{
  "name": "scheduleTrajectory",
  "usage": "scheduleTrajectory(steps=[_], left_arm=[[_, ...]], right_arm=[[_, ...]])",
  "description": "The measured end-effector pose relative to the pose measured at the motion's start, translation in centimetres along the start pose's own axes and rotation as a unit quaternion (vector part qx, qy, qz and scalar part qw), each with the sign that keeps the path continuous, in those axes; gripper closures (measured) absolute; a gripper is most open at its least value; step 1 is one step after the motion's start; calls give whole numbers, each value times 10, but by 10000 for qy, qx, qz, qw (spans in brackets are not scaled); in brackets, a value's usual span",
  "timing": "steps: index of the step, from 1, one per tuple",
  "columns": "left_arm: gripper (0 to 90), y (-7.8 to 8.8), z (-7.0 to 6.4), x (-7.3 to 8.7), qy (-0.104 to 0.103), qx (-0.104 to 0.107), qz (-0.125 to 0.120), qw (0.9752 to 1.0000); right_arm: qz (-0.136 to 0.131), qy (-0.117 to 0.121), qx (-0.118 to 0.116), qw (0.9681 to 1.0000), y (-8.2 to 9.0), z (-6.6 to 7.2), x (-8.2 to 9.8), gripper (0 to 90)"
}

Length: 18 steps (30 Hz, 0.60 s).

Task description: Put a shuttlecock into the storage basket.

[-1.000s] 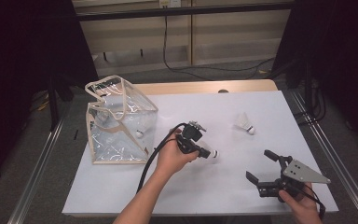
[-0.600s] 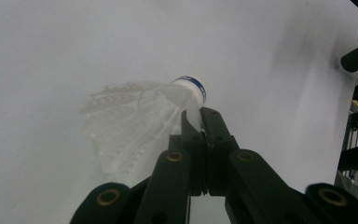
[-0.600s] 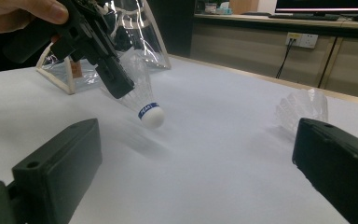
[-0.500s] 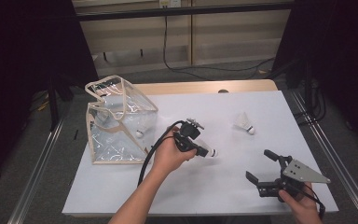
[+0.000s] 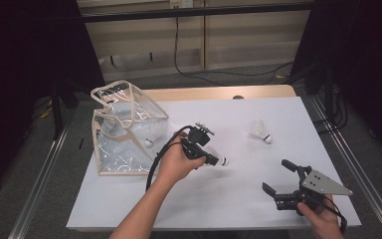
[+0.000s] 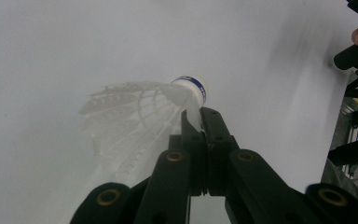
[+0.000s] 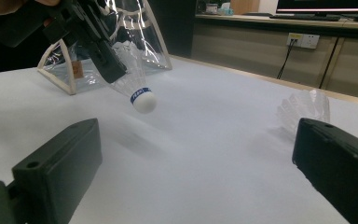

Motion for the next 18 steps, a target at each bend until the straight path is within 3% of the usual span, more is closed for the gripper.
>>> scheduleTrajectory(steps=[18], left_arm=[[893,19,5,-9,86,-66,55,9999]], right_arm=[[7,14,20,10000,2,0,0,8]])
Point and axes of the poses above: each handheld gripper's, and its own axes: y roughly backward along the jaws, x roughly out of its underside, z roughly to its left, the point moved 1 cm from there along -y, roughly forward along the jaws, and after that the axes turned 10 degrees about -z, right-handed, at the moved point
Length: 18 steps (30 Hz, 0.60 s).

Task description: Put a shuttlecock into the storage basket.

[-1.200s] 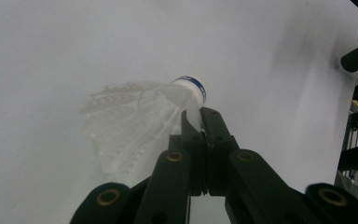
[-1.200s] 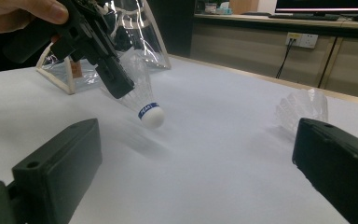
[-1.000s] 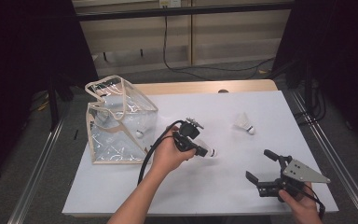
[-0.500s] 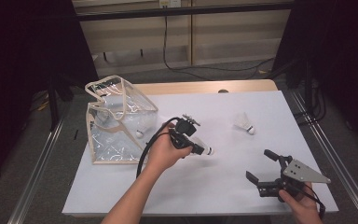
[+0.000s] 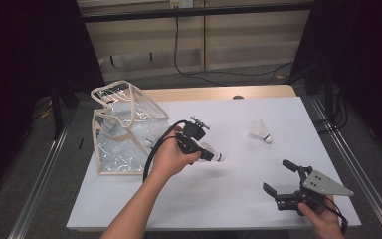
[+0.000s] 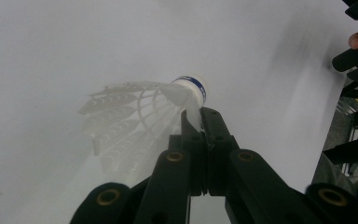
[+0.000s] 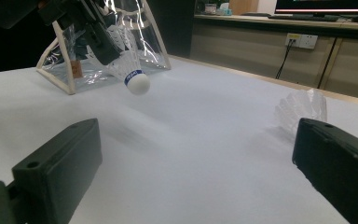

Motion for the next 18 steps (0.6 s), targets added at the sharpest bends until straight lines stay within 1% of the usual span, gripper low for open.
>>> scheduleTrajectory(steps=[12,18], left_arm=[[893,15,4,-7,50,-155,-32,9999],[893,23,6,-9,76,-167,-62,9998]], right_arm=[[1,-9,3,10000,0,0,0,7],[-4,-16,3,10000,0,0,0,7]])
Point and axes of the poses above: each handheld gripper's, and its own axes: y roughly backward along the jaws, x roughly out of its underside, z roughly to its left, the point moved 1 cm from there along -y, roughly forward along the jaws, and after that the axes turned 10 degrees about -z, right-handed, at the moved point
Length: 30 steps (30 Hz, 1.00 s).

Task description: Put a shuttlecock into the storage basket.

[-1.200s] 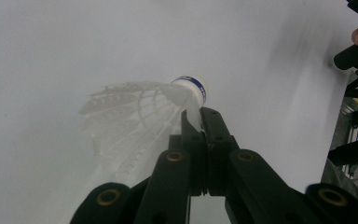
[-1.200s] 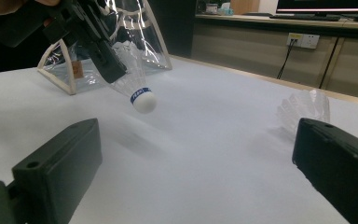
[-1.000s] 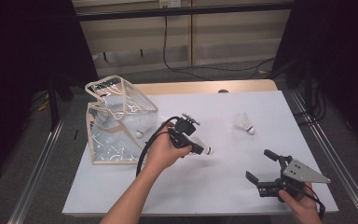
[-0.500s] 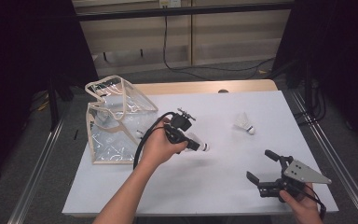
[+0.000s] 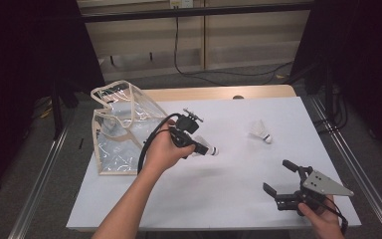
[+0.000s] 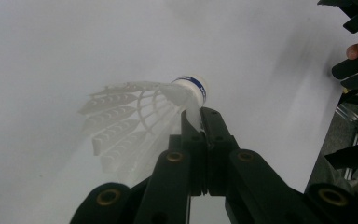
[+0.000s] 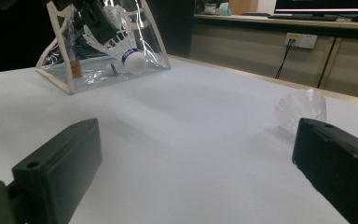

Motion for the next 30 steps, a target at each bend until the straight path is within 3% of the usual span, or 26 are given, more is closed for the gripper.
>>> scheduleTrajectory(steps=[30], left_arm=[[893,37,10,-10,237,-143,-168,9995]], right_arm=[[2,26,6,10000,0,0,0,7]])
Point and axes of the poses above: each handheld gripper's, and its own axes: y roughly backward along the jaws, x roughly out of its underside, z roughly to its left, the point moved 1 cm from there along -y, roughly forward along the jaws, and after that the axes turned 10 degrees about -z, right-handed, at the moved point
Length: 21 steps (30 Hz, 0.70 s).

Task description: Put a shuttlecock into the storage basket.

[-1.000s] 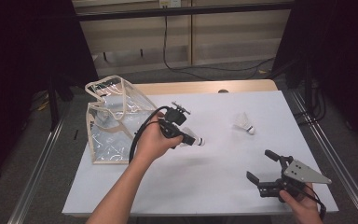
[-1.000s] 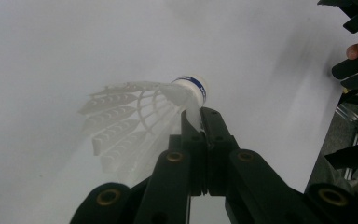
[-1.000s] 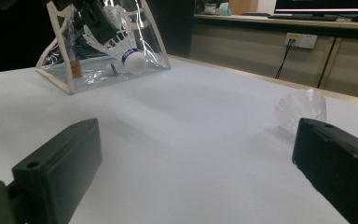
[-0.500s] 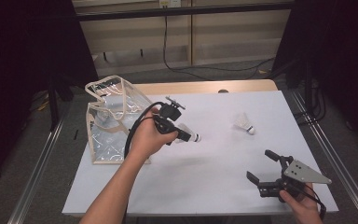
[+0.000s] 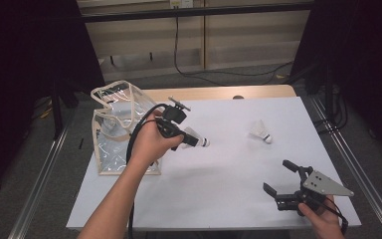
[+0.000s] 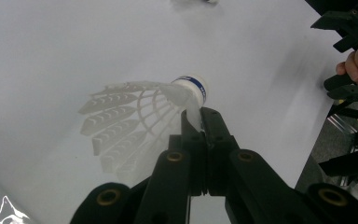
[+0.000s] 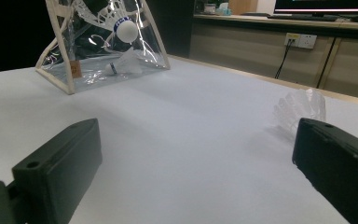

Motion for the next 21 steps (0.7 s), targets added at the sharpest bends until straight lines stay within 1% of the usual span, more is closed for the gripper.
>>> scheduleTrajectory(steps=[2,3,4,12,21], left_arm=[[893,2,1,-1,-36,-1,55,10000],[893,3,1,-1,0,-27,18,10000],[893,4,2,-2,-29,-25,35,10000],[893,14,4,-6,71,-55,-24,10000],[893,25,9,-10,122,-109,-69,9998]], right_arm=[[-5,8,0,10000,0,0,0,8],[1,9,2,10000,0,0,0,7],[-3,-12,10,10000,0,0,0,7],[-4,-6,8,10000,0,0,0,7],[-4,-9,9,10000,0,0,0,7]])
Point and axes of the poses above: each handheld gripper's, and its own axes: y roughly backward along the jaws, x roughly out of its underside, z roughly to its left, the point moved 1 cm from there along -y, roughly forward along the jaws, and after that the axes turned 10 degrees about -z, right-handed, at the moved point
